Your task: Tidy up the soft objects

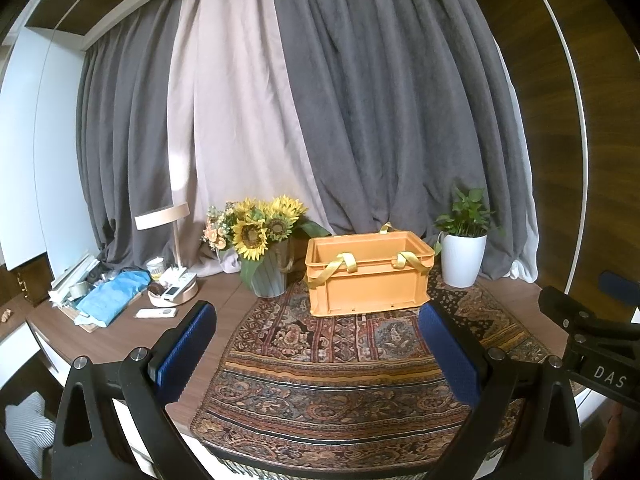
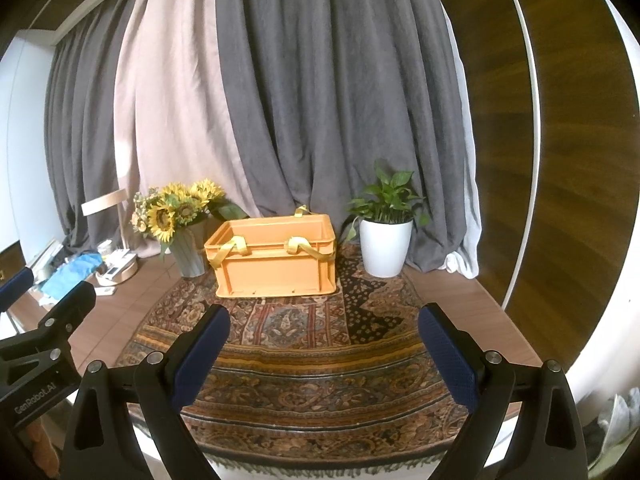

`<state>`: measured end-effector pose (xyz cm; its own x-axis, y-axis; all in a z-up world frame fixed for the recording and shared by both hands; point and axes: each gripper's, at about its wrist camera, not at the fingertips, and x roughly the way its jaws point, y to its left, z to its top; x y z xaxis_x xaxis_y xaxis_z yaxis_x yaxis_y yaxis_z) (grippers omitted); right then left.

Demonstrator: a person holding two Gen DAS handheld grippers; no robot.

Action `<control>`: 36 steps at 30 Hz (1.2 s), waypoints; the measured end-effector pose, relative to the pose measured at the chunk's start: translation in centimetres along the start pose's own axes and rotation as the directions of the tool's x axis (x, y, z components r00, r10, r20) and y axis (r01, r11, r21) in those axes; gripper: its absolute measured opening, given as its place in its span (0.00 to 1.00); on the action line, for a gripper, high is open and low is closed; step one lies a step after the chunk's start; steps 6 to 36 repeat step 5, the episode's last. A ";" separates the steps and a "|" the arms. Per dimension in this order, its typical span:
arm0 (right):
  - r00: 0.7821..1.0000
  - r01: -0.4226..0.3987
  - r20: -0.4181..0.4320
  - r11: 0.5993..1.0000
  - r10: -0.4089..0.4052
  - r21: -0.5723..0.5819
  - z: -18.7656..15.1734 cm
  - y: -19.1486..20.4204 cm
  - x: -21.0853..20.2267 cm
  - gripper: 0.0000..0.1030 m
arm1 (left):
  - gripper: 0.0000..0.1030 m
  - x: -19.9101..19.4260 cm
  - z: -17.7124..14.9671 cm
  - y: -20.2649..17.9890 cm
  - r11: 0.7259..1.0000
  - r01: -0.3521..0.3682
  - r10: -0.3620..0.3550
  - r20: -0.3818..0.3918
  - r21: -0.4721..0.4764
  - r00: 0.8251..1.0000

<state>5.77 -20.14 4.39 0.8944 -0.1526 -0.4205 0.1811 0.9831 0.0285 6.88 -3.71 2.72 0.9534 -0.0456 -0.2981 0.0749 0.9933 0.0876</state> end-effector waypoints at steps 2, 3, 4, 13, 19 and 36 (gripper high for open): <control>1.000 0.000 0.000 1.000 0.000 0.000 0.0 0.0 -0.1 0.93 | 1.00 0.0 0.1 0.0 1.000 0.001 -0.001 0.000 0.001 1.000; 1.000 0.000 0.000 1.000 0.000 -0.001 0.0 0.0 -0.1 0.93 | 1.00 0.0 0.0 -0.1 1.000 -0.002 0.002 0.001 -0.001 1.000; 1.000 0.002 0.000 1.000 -0.002 -0.001 0.0 0.1 -0.1 0.93 | 1.00 0.0 0.1 -0.1 1.000 -0.002 0.002 0.002 0.001 1.000; 1.000 0.001 0.000 1.000 -0.001 0.000 0.0 0.1 -0.1 0.93 | 1.00 0.0 0.1 -0.1 1.000 -0.002 0.002 0.002 0.000 1.000; 1.000 0.001 0.000 1.000 -0.001 0.000 0.0 0.1 -0.1 0.93 | 1.00 0.0 0.1 -0.1 1.000 -0.002 0.002 0.002 0.000 1.000; 1.000 0.001 0.000 1.000 -0.001 0.000 0.0 0.1 -0.1 0.93 | 1.00 0.0 0.1 -0.1 1.000 -0.002 0.002 0.002 0.000 1.000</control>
